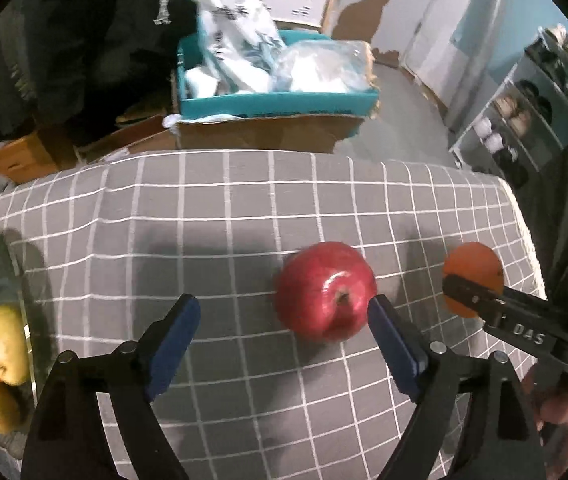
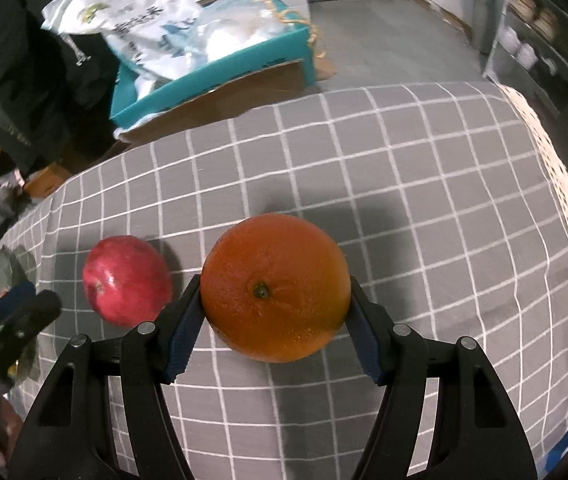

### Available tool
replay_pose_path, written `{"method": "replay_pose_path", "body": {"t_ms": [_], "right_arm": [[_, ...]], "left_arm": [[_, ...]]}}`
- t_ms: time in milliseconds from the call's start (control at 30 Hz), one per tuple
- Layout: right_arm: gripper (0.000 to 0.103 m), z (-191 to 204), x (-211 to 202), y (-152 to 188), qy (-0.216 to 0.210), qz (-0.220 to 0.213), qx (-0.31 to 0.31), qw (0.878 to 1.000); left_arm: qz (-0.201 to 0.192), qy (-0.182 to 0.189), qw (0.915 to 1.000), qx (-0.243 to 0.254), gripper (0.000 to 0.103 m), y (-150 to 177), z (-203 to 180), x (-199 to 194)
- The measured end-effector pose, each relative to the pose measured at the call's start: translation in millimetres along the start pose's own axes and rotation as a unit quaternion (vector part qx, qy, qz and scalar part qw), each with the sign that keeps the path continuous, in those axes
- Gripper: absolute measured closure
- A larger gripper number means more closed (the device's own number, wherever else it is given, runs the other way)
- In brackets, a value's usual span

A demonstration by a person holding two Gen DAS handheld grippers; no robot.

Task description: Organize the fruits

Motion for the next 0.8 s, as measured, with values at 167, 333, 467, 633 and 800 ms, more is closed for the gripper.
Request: {"method": "replay_pose_path", "body": {"t_ms": [167,333,467,633,800], "right_arm": [[0.036,-10.6,-4.8,5.5,0.007,-0.005,0.019,1.0],[0.036,-16.0,-13.2,6.7,0.017,-0.013,0.022,1.0],[0.036,-20.1,-16.1,7.6,0.021,-0.017,0.027,0.999],[0.036,-17.0,-15.5,7.3,0.045,-0.017,0.008,0.999],[0.036,-17.8,-13.3,6.4,0.052,-0.014,0.005,0.999]], "left_arm": [[0.016,-0.022,0.9989,0.038,0.013,4.2,-19.6,24.7],[0.03,-0.026,0.9985,0.038,0.013,6.0,-26.2,42.8],[0.035,-0.03,0.998,0.042,0.013,8.0,-32.4,53.0],[0.043,-0.033,0.9978,0.039,0.013,6.7,-35.9,64.4],[0.049,-0.032,0.9977,0.034,0.027,7.3,-35.2,70.5]]}}
Point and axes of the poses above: each gripper's, at about its wrist camera, not at the fingertips, and x roughly the way its jaws point, z to its left, y to its underside, the point moved 1 cm from there along x, roughly the way its jaws point, and after that the axes turned 10 degrees about -x, right-handed, at the moved point
